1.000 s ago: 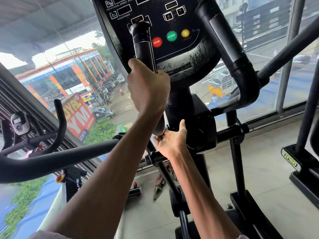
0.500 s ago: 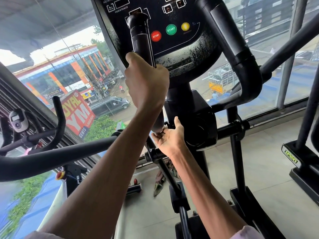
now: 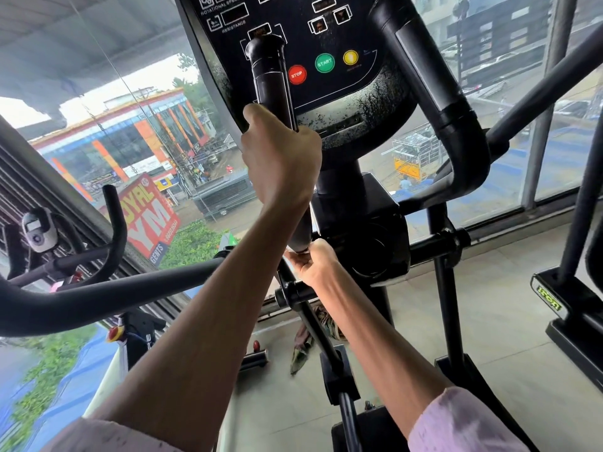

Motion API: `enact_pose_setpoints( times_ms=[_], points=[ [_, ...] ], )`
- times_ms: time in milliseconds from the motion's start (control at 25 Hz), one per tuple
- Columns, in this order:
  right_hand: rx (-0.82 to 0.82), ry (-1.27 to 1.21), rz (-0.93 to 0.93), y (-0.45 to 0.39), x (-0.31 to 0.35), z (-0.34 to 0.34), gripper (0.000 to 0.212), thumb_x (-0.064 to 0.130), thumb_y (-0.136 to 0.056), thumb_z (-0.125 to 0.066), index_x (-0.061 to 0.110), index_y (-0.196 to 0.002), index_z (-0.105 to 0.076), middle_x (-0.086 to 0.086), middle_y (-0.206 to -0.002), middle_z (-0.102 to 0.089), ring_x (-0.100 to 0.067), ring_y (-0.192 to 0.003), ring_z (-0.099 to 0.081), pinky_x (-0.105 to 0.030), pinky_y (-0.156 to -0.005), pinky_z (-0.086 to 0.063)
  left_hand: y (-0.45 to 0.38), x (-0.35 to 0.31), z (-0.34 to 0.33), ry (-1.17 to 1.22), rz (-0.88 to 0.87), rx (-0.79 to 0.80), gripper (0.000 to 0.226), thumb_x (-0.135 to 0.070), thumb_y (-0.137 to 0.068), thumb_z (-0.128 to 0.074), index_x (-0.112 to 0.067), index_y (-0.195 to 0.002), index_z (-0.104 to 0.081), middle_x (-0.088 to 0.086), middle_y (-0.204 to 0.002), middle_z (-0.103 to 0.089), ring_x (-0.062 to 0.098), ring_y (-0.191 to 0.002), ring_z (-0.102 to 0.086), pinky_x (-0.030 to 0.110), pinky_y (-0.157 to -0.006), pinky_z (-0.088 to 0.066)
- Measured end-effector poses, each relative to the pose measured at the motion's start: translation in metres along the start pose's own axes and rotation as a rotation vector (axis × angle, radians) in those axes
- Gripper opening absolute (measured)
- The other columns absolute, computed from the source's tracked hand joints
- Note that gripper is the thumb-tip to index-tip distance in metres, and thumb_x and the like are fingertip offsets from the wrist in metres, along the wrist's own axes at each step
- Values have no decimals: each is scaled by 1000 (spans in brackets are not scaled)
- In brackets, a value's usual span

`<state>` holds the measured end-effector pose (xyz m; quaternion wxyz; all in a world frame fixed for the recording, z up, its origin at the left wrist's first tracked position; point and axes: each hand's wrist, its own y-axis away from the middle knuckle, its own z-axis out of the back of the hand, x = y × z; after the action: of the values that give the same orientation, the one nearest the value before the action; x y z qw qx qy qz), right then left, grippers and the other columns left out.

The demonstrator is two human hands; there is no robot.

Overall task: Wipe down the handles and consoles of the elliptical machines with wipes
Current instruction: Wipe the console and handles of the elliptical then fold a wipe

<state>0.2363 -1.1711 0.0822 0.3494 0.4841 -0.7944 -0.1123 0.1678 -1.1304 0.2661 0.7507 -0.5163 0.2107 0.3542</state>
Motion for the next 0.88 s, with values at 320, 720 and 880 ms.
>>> enact_pose_setpoints(
  times_ms=[320, 720, 880],
  points=[
    [90, -55, -78, 45, 22, 1, 41, -5, -98, -18, -15, -118, -53, -35, -127, -58, -44, -120, -60, -46, -40, -56, 3, -2, 2, -43, 25, 29, 27, -12, -87, -53, -10, -113, -46, -12, -75, -36, 2, -62, -37, 19, -47, -24],
    [190, 161, -1, 104, 45, 17, 32, -15, -90, -24, -18, -85, -56, -31, -71, -68, -41, -55, -70, -38, -57, -62, 2, -6, 8, -49, 0, 34, 32, -9, -86, -57, -6, -115, -44, 13, -106, -63, 25, -86, -55, 38, -68, -46],
    [245, 339, 72, 140, 51, 22, 24, -10, -92, -36, -7, -106, -56, -39, -112, -65, -41, -80, -74, -35, -63, -64, -3, -4, 20, -71, -32, 186, 43, -23, -89, -63, -7, -121, -39, 14, -108, -66, 30, -91, -62, 39, -73, -49]
  ],
)
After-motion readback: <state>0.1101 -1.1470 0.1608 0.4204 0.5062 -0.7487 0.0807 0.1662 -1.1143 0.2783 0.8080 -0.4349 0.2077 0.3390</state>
